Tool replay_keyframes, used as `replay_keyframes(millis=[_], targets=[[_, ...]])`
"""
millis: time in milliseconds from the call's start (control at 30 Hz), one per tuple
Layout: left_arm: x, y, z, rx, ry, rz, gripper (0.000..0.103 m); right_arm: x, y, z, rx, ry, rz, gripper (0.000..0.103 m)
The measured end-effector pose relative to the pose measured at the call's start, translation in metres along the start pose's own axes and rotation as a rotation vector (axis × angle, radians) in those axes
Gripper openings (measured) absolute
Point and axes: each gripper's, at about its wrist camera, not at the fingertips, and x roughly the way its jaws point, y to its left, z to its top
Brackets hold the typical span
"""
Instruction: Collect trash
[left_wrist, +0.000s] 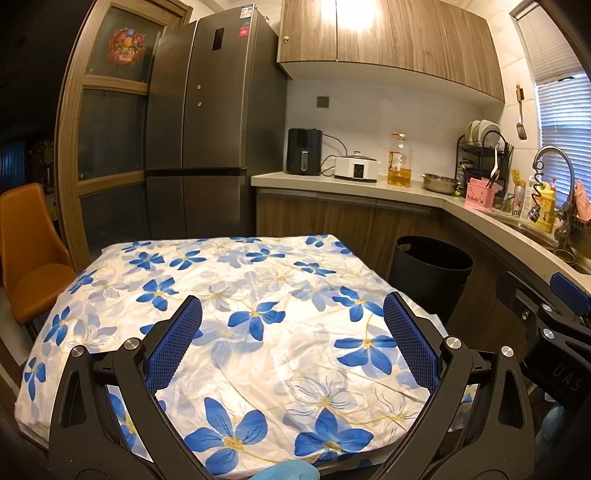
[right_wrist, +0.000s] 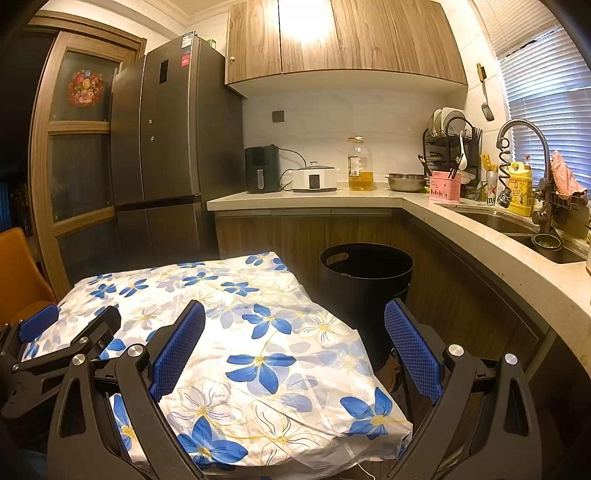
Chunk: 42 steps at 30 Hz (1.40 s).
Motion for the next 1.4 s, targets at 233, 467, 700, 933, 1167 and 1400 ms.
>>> replay_keyframes(millis=[233,467,700,933,1167,1400], targets=[[-0.0001,0.0000,0.0000,0.000,-0.001,0.000,0.097,-0.0009,0.0000,0.0006,0.002,-0.003,-0.001,0.094],[-0.0001,0.0006,0.0005,0.000,-0.001,0.002,0.097,-0.0018,-0.0005,0.0014,0.003,-0.003,0.000,0.094],[0.0000,0.0014,0.0021,0.000,-0.002,0.004,0.097,-0.0020,-0.0008,0.0015,0.004,-0.005,-0.001,0.094],[-0.0002,0.0010,0.0014,0.000,-0.002,0.004,0.097,-0.0023,-0.0014,0.0023,0.004,-0.006,-0.002,0.094],[0.0001,0.0008,0.0013,0.003,-0.001,0.003,0.093,-0.0025,-0.0027,0.0030,0.005,-0.006,-0.002,0.094],[0.0005,0.0022,0.0033,0.012,0.001,0.008,0.065,-0.0029,-0.0039,0.0034,0.010,-0.005,-0.005,0.094]])
